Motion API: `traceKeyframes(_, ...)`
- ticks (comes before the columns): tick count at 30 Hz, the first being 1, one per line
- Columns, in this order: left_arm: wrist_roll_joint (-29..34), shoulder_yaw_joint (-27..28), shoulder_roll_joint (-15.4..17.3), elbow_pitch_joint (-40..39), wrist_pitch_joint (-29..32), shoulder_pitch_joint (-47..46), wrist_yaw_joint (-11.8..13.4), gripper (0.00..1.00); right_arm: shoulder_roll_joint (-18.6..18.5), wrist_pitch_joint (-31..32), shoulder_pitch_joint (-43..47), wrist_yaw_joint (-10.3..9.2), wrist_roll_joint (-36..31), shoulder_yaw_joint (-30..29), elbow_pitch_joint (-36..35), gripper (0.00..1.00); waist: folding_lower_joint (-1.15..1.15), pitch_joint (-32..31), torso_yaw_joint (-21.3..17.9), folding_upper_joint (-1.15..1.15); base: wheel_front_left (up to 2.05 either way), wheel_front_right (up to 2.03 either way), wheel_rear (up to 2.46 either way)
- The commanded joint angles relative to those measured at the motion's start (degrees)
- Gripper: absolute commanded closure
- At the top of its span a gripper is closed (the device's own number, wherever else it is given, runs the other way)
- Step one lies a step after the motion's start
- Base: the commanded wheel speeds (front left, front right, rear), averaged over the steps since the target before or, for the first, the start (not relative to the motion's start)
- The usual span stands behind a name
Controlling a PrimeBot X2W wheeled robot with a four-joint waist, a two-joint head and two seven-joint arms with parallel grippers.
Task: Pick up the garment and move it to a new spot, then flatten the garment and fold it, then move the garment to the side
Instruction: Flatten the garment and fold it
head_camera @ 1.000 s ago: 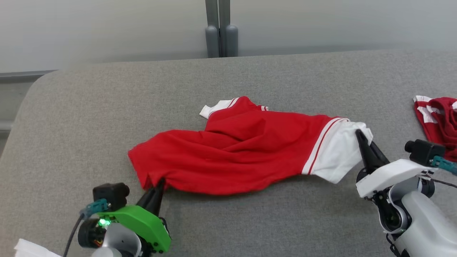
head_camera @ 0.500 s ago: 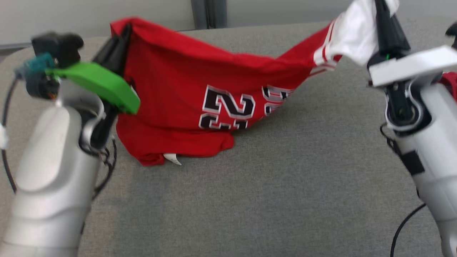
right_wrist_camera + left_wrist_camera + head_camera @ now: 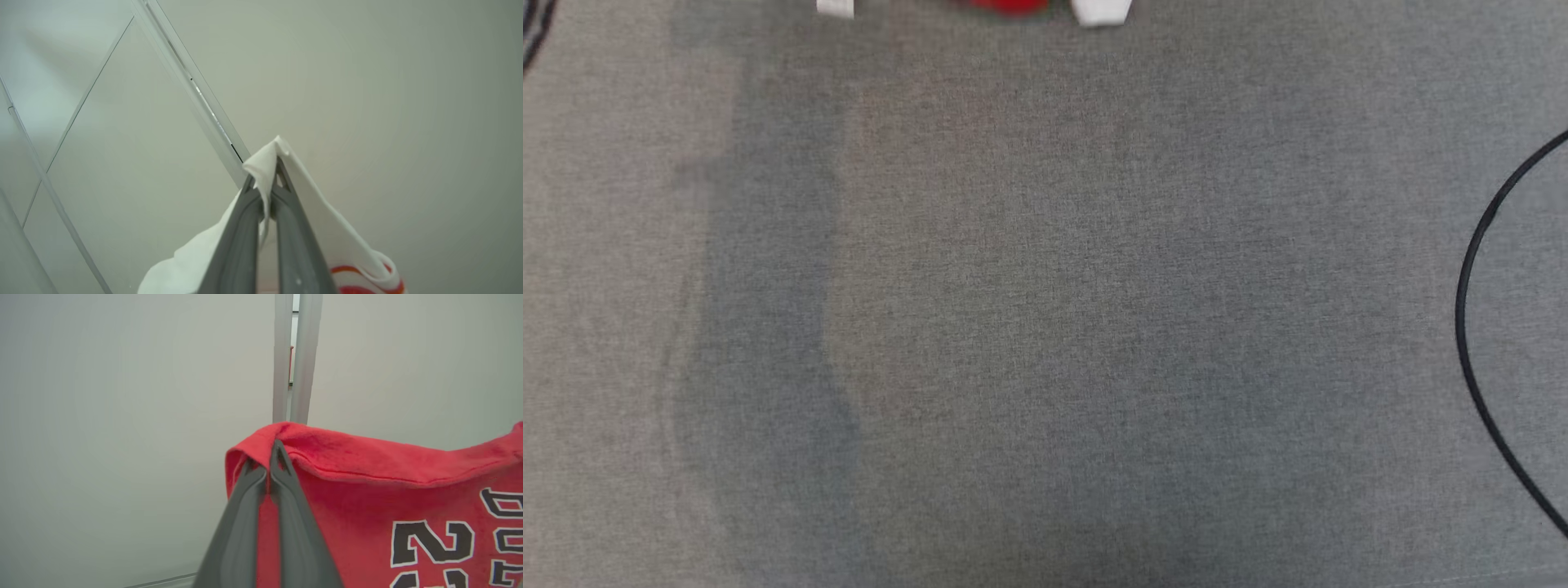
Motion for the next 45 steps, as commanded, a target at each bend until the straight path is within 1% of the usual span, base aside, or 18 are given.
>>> traceKeyframes(1, -0.88, 0.15, 0.44, 1.85, -0.55, -3.02, -0.17, 1.0, -0.03, -0.49, -2.99, 0.05, -0.85, -0.06, 1.0, 1.0, -0.01, 4.31, -1.24, 0.0, 0.0, 0.0, 0.0)
traceKeyframes(5, -2.44, -0.28, 0.12, 7.24, -2.19, -8.93, -0.17, 1.0, -0.14, -0.89, -8.95, 0.05, -1.68, -0.28, 3.94, 1.0, -0.01, 4.18, -1.75, 0.0, 0.0, 0.0, 0.0)
traceKeyframes(9, -4.97, -2.19, -0.93, 10.75, -3.14, -10.02, -0.17, 1.0, 0.01, -1.07, -10.65, 0.05, -1.17, 0.83, 5.2, 1.0, -0.01, 3.32, -2.06, 0.0, 0.0, 0.0, 0.0)
traceKeyframes(12, -6.51, -5.28, -0.49, 12.43, -3.4, -6.35, -0.17, 1.0, 0.01, -0.96, -6.8, 0.05, -0.35, 3.82, 5.94, 1.0, -0.01, 1.93, -2.52, 0.0, 0.0, 0.0, 0.0)
traceKeyframes(14, -9.19, -6.78, -0.74, 12.61, -3.26, -3.42, -0.17, 1.0, -0.16, -0.55, -3.25, 0.05, 0.72, 6.29, 5.6, 1.0, -0.01, 0.29, -2.63, 0.0, 0.0, 0.0, 0.0)
traceKeyframes(17, -12.19, -9.82, -0.22, 11.83, -2.11, 1.55, -0.17, 1.0, -1.54, -0.32, 1.71, 0.05, 2.73, 9.13, 3.85, 1.0, -0.01, -2.16, -2.36, 0.0, 0.0, 0.0, 0.0)
traceKeyframes(19, -13.23, -13.24, 0.62, 10.89, -0.72, 6.12, -0.18, 1.0, -2.21, 0.75, 6.66, 0.05, 4.13, 11.59, 2.77, 1.0, -0.01, -4.33, -2.2, 0.0, 0.0, 0.0, 0.0)
traceKeyframes(21, -15.09, -16.32, 1.78, 9.24, 0.7, 10.19, -0.18, 1.0, -3.67, 1.97, 11.3, 0.05, 5.34, 14.05, 1.23, 1.0, -0.01, -6.8, -2.04, 0.0, 0.0, 0.0, 0.0)
traceKeyframes(25, -20.99, -21.03, 4.47, 4.5, 4.12, 18.88, -0.18, 1.0, -8.05, 4.41, 20.85, 0.05, 6.86, 19.48, -3.97, 1.0, -0.01, -12.72, -1.88, 0.0, 0.0, 0.0, 0.0)
traceKeyframes(27, -24.11, -22.97, 6.25, 1.67, 6.41, 23.22, -0.18, 1.0, -10.72, 5.43, 25.63, 0.05, 6.62, 22.25, -5.98, 1.0, -0.01, -15.85, -2.07, 0.0, 0.0, 0.0, 0.0)
traceKeyframes(29, -26.33, -25.26, 8.39, -1.32, 8.71, 27.03, -0.18, 1.0, -13.22, 7.52, 30.24, 0.04, 7.73, 24.47, -7.7, 1.0, -0.01, -18.94, -2.13, 0.0, 0.0, 0.0, 0.0)
traceKeyframes(34, -30.39, -30.19, 13.88, -7.52, 15.39, 36.13, -0.18, 1.0, -20.79, 18.01, 40.95, 0.04, 10.51, 29.94, -12.01, 1.0, -0.01, -25.67, -2.81, 0.0, 0.0, 0.0, 0.0)
traceKeyframes(37, -31.69, -31.95, 17.06, -10.98, 19.06, 40.37, -0.13, 1.0, -24.85, 23.58, 46.51, 0.05, 12.71, 31.33, -15.69, 1.0, -0.01, -28.59, -3.4, 0.0, 0.0, 0.0, 0.0)
traceKeyframes(42, -34.36, -33.65, 21.56, -19.28, 23.86, 46.47, 1.81, 1.0, -31.29, 31.54, 54.89, 0.04, 15.35, 32.5, -22.95, 1.0, -0.01, -30.93, -4.19, 0.0, 0.0, 0.0, 0.0)
traceKeyframes(45, -36.1, -34.5, 24.82, -25.44, 26.49, 50.39, 3.84, 1.0, -35.56, 35.2, 60.22, 0.04, 16.82, 32.27, -28.18, 1.0, -0.01, -31.32, -4.6, 0.0, 0.0, 0.0, 0.0)
